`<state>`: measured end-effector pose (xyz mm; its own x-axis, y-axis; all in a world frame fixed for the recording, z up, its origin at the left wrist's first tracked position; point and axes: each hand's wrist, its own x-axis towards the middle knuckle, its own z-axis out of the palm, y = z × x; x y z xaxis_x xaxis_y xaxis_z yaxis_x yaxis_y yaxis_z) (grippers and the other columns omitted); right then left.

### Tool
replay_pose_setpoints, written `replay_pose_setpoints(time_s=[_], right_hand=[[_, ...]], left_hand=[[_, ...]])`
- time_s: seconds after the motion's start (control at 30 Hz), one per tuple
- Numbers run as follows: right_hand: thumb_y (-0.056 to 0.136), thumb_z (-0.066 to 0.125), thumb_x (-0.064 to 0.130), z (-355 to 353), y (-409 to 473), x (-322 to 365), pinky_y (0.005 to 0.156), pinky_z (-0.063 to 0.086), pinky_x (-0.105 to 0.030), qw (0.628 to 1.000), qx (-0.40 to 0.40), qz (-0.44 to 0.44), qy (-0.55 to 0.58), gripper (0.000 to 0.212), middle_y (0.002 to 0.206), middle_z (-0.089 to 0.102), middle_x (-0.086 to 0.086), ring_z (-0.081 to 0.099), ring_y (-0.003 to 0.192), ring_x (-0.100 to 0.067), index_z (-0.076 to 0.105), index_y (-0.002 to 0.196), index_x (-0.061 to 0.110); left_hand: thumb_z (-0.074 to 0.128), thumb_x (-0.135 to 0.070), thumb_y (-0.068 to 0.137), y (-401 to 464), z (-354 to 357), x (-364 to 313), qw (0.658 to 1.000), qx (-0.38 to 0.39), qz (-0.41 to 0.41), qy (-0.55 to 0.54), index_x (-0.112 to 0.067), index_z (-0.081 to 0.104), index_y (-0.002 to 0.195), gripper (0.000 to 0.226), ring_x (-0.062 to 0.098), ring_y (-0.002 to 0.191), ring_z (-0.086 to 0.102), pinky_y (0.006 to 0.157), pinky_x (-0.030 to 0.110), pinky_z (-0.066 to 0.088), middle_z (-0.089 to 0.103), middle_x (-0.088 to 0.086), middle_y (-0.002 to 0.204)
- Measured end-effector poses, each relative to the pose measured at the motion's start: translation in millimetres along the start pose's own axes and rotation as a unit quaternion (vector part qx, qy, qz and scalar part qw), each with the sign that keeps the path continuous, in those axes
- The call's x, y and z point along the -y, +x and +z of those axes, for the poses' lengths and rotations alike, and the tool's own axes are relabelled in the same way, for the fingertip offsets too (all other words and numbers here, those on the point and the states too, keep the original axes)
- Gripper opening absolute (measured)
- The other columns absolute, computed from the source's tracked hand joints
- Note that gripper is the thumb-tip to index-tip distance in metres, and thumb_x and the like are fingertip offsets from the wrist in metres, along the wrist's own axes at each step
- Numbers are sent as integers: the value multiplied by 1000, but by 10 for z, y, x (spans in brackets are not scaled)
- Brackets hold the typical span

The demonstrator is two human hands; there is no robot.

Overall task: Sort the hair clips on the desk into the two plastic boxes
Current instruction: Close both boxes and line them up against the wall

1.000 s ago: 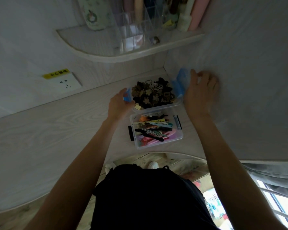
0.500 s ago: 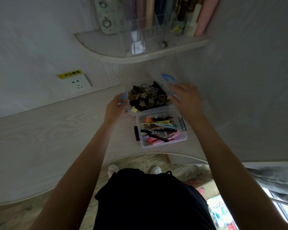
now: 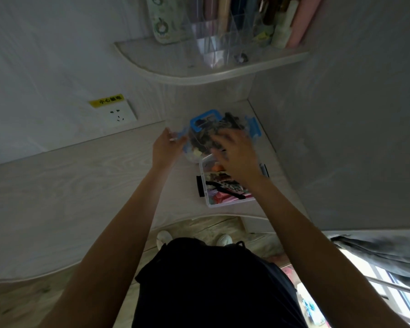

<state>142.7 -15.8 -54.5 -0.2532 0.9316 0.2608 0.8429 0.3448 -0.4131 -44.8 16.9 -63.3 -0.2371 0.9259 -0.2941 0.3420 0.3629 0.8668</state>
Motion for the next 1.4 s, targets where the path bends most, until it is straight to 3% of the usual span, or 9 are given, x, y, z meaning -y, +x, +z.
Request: replay_pose_setpoints(time_s=[0.1, 0.2, 0.37, 0.57, 0.7, 0.8, 1.0, 1.23, 1.4], right_hand=[[90, 45, 37, -136, 67, -341, 96, 45, -43, 986, 4, 163, 35, 41, 127, 53, -13, 51, 111, -31, 53, 126, 19], [94, 50, 24, -242, 112, -520, 92, 39, -28, 961, 6, 251, 112, 34, 128, 54, -17, 53, 111, -29, 53, 127, 13], [92, 54, 28, -224, 114, -577, 79, 41, -26, 952, 5, 285, 110, 31, 114, 64, -13, 59, 101, -27, 57, 118, 12], [90, 54, 38, -192, 69, -611, 77, 48, -35, 951, -26, 303, 62, 32, 105, 66, -11, 62, 91, -27, 58, 107, 11], [90, 52, 41, -171, 143, -583, 86, 47, -35, 953, -9, 286, 101, 42, 112, 64, -15, 60, 100, -29, 61, 113, 6], [89, 56, 41, -205, 112, -585, 81, 44, -29, 925, -42, 342, 160, 41, 108, 65, -13, 60, 98, -26, 61, 108, 5], [90, 55, 36, -215, 103, -638, 77, 44, -29, 912, -34, 367, 178, 33, 106, 65, -10, 59, 90, -19, 55, 113, 11], [88, 60, 25, -258, 144, -691, 73, 42, -25, 912, -18, 345, 221, 35, 101, 60, -4, 52, 89, -11, 53, 120, 17], [85, 63, 20, -228, 88, -713, 73, 49, -30, 901, -3, 358, 245, 32, 99, 61, -5, 60, 90, -20, 54, 115, 13]], left_hand=[[60, -32, 84, 113, 25, -52, 996, 11, 20, 86, 2, 55, 98, 37, 34, 89, 64, 77, 35, 52, 63, 24, 102], [52, -29, 92, 187, 67, -143, 990, 14, 34, 135, 7, 51, 106, 39, 35, 101, 56, 74, 27, 35, 54, 28, 113], [50, -31, 93, 286, 56, -224, 976, 13, 57, 208, 1, 53, 87, 32, 33, 88, 55, 67, 27, 29, 55, 21, 92], [53, -35, 91, 195, 62, -264, 972, -53, 80, 213, -2, 58, 119, 44, 30, 105, 59, 89, 33, 43, 63, 16, 114], [50, -31, 88, 259, 23, -259, 985, -47, 36, 161, 0, 65, 81, 35, 31, 80, 66, 77, 40, 52, 70, 19, 84], [53, -33, 86, 245, 59, -191, 983, -21, 29, 181, 3, 61, 71, 39, 27, 63, 57, 61, 33, 42, 61, 20, 68], [59, -43, 85, 182, 142, -173, 980, -37, 37, 193, -9, 63, 111, 43, 28, 103, 60, 79, 30, 42, 64, 13, 112], [63, -46, 82, 87, 148, -162, 987, -69, 54, 137, -16, 58, 121, 50, 18, 94, 65, 78, 24, 46, 67, 4, 112], [68, -34, 81, 59, 121, -120, 990, -25, 44, 129, -16, 53, 129, 54, 19, 103, 62, 87, 27, 47, 60, 7, 125]])
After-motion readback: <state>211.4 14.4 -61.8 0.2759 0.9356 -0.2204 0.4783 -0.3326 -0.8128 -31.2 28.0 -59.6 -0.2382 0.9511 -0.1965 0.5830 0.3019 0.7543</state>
